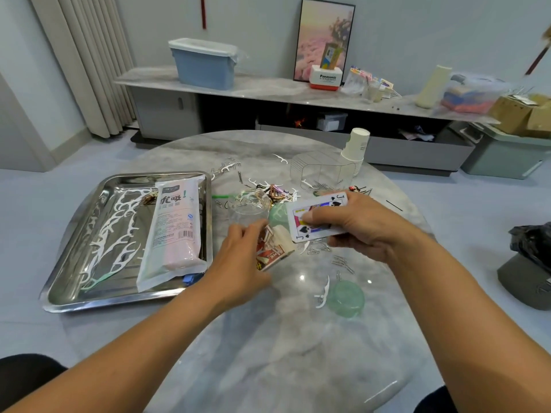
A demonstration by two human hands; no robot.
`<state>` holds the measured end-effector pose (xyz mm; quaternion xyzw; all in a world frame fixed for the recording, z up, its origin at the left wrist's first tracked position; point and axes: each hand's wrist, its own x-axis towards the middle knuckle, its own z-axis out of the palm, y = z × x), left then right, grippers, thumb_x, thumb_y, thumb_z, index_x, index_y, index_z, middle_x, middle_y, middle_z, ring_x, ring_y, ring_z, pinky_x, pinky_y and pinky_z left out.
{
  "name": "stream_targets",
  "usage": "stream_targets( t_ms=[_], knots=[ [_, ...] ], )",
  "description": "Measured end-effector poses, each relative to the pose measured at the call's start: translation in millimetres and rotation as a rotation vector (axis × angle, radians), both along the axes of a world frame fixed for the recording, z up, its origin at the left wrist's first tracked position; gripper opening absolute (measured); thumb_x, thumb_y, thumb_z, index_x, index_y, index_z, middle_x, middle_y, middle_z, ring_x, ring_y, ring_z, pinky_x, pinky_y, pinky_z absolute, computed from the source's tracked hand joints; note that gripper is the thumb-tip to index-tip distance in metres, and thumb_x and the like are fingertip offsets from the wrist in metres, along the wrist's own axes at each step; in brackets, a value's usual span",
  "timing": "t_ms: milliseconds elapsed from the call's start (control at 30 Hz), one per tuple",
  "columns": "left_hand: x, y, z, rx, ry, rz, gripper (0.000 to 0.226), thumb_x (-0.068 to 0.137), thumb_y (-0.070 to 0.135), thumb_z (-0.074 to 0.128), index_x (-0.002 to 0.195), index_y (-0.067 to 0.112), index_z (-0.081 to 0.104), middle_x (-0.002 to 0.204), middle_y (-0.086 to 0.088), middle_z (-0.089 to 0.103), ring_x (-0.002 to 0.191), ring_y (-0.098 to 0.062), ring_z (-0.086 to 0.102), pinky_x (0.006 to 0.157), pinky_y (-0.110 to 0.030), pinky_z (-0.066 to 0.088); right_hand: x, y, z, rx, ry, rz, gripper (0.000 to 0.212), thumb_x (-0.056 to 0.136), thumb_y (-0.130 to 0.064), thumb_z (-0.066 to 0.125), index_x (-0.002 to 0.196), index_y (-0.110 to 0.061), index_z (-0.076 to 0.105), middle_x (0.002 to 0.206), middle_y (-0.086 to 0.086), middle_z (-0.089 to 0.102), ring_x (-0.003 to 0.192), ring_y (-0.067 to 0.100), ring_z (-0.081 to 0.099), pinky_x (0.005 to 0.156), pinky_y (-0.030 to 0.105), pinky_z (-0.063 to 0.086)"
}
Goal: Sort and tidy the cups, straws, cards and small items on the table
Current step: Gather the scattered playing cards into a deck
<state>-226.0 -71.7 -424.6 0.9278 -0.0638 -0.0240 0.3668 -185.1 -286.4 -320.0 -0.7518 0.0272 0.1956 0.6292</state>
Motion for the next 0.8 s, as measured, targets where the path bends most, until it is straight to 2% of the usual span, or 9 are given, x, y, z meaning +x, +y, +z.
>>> stream_targets(
  t_ms=[100,233,333,433,500,800],
  knots=[
    [-7.2,-0.4,6.8,-0.077,-0.02,-0.055,0.109,0.068,0.021,0.076,0.146,0.061,0.011,0.125,0.016,0.028,0.115,-0.011,0.049,0.089,-0.031,0.055,-5.0,11.5,-7.2,0.087,0.061,-0.045,0.045,0.076,-0.009,0.086,0.116,-0.005,0.065,0.091,0.015,0.078,0.069,0.02,0.072,0.044,0.022,0.049],
    [-16.0,0.5,13.0,-0.148,-0.089,-0.104,0.119,0.068,0.02,0.078,0.143,0.072,0.002,0.125,0.019,0.029,0.111,-0.006,0.053,0.081,-0.031,0.057,-6.1,16.1,-16.0,0.131,0.072,-0.162,0.028,0.079,-0.007,0.083,0.101,-0.011,0.067,0.079,0.008,0.077,0.06,0.013,0.067,0.045,0.02,0.049],
    [-19.5,1.5,14.0,-0.15,-0.124,-0.127,0.114,0.071,0.018,0.078,0.143,0.072,0.007,0.127,0.016,0.03,0.112,-0.009,0.056,0.081,-0.029,0.059,-7.7,16.3,-18.0,0.104,0.073,-0.168,0.031,0.077,-0.007,0.085,0.102,-0.011,0.066,0.084,0.011,0.078,0.063,0.016,0.068,0.045,0.021,0.05],
    [-20.1,3.7,13.3,-0.134,-0.15,-0.116,0.106,0.074,0.017,0.077,0.14,0.072,0.015,0.127,0.017,0.03,0.112,-0.01,0.055,0.075,-0.016,0.052,-10.0,17.7,-19.2,0.083,0.063,-0.162,0.032,0.076,-0.006,0.085,0.099,-0.012,0.065,0.082,0.01,0.077,0.063,0.017,0.069,0.046,0.022,0.05],
    [-20.4,4.1,13.0,-0.13,-0.158,-0.108,0.102,0.074,0.018,0.077,0.139,0.07,0.019,0.126,0.018,0.029,0.112,-0.008,0.055,0.074,-0.013,0.049,-10.6,16.5,-19.1,0.077,0.052,-0.16,0.035,0.075,-0.007,0.086,0.103,-0.011,0.065,0.085,0.011,0.078,0.064,0.018,0.071,0.046,0.023,0.05],
    [-19.6,3.6,10.7,-0.116,-0.194,-0.093,0.104,0.075,0.018,0.076,0.147,0.06,0.013,0.128,0.02,0.029,0.116,-0.005,0.051,0.084,-0.018,0.05,-9.7,11.8,-19.8,0.035,0.012,-0.127,0.045,0.074,-0.012,0.089,0.11,-0.009,0.062,0.086,0.011,0.079,0.068,0.021,0.075,0.047,0.023,0.054]
  ],
)
